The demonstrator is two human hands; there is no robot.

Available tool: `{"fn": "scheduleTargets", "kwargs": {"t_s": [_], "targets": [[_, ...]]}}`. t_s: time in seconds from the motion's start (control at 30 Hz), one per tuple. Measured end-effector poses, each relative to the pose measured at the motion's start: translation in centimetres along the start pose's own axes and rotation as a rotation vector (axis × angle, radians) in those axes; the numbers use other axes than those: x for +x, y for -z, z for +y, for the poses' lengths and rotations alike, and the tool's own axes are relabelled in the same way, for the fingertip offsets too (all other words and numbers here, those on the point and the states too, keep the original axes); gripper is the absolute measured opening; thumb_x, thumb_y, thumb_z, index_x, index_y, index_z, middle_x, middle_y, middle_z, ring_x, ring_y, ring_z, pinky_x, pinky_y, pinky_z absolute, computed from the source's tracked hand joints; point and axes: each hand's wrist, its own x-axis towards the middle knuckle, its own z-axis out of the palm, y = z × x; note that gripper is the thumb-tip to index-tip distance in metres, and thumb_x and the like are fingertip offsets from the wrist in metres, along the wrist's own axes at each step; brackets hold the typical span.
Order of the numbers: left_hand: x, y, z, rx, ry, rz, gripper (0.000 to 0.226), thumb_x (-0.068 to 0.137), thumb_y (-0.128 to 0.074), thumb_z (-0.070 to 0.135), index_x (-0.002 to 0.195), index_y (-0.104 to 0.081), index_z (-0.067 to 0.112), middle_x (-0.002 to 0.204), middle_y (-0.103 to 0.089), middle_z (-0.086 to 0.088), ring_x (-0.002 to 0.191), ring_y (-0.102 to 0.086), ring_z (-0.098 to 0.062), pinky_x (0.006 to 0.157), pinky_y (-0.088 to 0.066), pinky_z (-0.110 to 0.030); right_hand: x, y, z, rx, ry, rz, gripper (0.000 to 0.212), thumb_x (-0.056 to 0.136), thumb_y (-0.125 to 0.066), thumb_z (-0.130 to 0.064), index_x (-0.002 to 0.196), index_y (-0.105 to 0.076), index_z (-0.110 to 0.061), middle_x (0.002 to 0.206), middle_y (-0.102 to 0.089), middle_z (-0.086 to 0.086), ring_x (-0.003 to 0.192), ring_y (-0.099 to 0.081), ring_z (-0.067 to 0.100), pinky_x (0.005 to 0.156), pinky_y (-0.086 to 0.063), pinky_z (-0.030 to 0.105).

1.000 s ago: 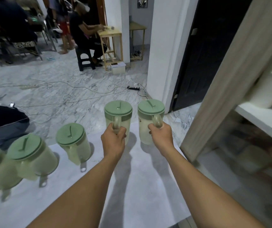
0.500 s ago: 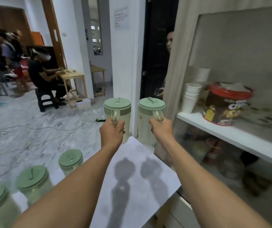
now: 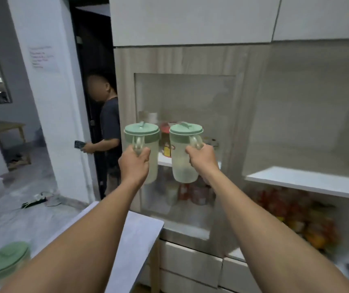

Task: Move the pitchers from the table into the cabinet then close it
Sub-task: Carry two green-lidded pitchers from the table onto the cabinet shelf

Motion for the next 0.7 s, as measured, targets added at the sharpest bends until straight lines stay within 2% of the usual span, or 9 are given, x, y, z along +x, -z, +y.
{"fn": "scheduleTargets", "kwargs": {"t_s": [0.07,0.1,0.17,0.2,0.27,0.33,0.53,0.63,0.7], "targets": [[-1.4,-1.8,2.4,-0.014,-0.032,-0.036,0.020,0.088,-0.056,0.022,0.079,-0.062,0.004,0.070,-0.065,-0.005,0.062,-0.059,-0.017,0.053,-0.043,-0.018,-0.3,3.4,-0.6,-0.023,0.020,0.062,0.018,0.081,-0.064,-0.023,0.065,-0.058,-0.017,0.058,-0.057,-0.001,0.055,-0.051,0.019,0.057,-0.039,0.029],[-2.0,-2.6,3.5,-0.029,-0.041,-0.055,0.021,0.088,-0.056,0.022,0.079,-0.063,0.004,0.071,-0.066,-0.005,0.063,-0.060,-0.017,0.054,-0.046,-0.017,-0.5,5.1,-0.8,-0.024,0.029,0.084,0.018,0.082,-0.064,-0.022,0.065,-0.059,-0.018,0.057,-0.057,-0.003,0.055,-0.052,0.018,0.057,-0.040,0.030],[-3.0,-4.3,5.1,-0.066,-0.060,-0.090,0.023,0.085,-0.056,0.028,0.080,-0.065,0.007,0.073,-0.068,-0.007,0.069,-0.064,-0.025,0.061,-0.053,-0.033,-0.9,8.4,-1.1,-0.026,0.046,0.130,0.017,0.082,-0.064,-0.023,0.066,-0.061,-0.018,0.058,-0.058,-0.004,0.056,-0.053,0.017,0.059,-0.043,0.032],[-3.5,-5.3,6.0,-0.065,-0.076,-0.102,0.024,0.085,-0.055,0.029,0.080,-0.066,0.007,0.074,-0.069,-0.008,0.071,-0.064,-0.028,0.062,-0.052,-0.036,-1.1,10.2,-1.3,-0.037,0.057,0.154,0.015,0.080,-0.064,-0.026,0.068,-0.062,-0.018,0.059,-0.059,-0.003,0.057,-0.054,0.018,0.060,-0.044,0.034],[-4.4,-6.8,7.6,-0.034,-0.111,-0.110,0.024,0.088,-0.056,0.026,0.080,-0.066,0.006,0.075,-0.067,-0.010,0.072,-0.061,-0.029,0.060,-0.040,-0.033,-1.6,13.1,-1.8,-0.060,0.069,0.184,0.014,0.078,-0.063,-0.030,0.073,-0.065,-0.017,0.064,-0.062,-0.002,0.062,-0.056,0.020,0.063,-0.047,0.037],[-5.9,-8.7,9.7,-0.025,-0.153,-0.130,0.025,0.091,-0.056,0.026,0.081,-0.066,0.006,0.075,-0.066,-0.011,0.072,-0.060,-0.030,0.062,-0.035,-0.031,-2.0,16.7,-2.2,-0.051,0.081,0.224,0.016,0.077,-0.061,-0.033,0.073,-0.064,-0.018,0.064,-0.061,-0.002,0.062,-0.056,0.020,0.063,-0.047,0.038],[-11.3,-16.5,15.1,-0.107,-0.189,-0.229,0.026,0.091,-0.057,0.026,0.075,-0.064,0.007,0.072,-0.068,-0.012,0.069,-0.063,-0.031,0.062,-0.046,-0.037,-2.7,27.3,-2.0,0.007,0.089,0.335,0.021,0.077,-0.060,-0.038,0.068,-0.060,-0.020,0.049,-0.053,-0.006,0.052,-0.052,0.019,0.059,-0.042,0.039],[-13.4,-20.3,17.5,-0.160,-0.184,-0.281,0.024,0.093,-0.057,0.024,0.071,-0.060,0.014,0.067,-0.064,-0.005,0.063,-0.060,-0.024,0.054,-0.042,-0.031,-2.5,32.0,-1.6,-0.025,0.088,0.384,0.023,0.080,-0.058,-0.039,0.071,-0.062,-0.019,0.055,-0.057,-0.002,0.057,-0.054,0.021,0.061,-0.045,0.040],[-14.5,-22.8,18.8,-0.197,-0.172,-0.299,0.023,0.092,-0.056,0.023,0.070,-0.059,0.015,0.065,-0.061,-0.004,0.062,-0.057,-0.023,0.053,-0.041,-0.031,-2.0,34.8,-1.1,-0.070,0.087,0.413,0.027,0.081,-0.056,-0.041,0.075,-0.065,-0.017,0.061,-0.061,0.002,0.062,-0.057,0.022,0.063,-0.047,0.040]]}}
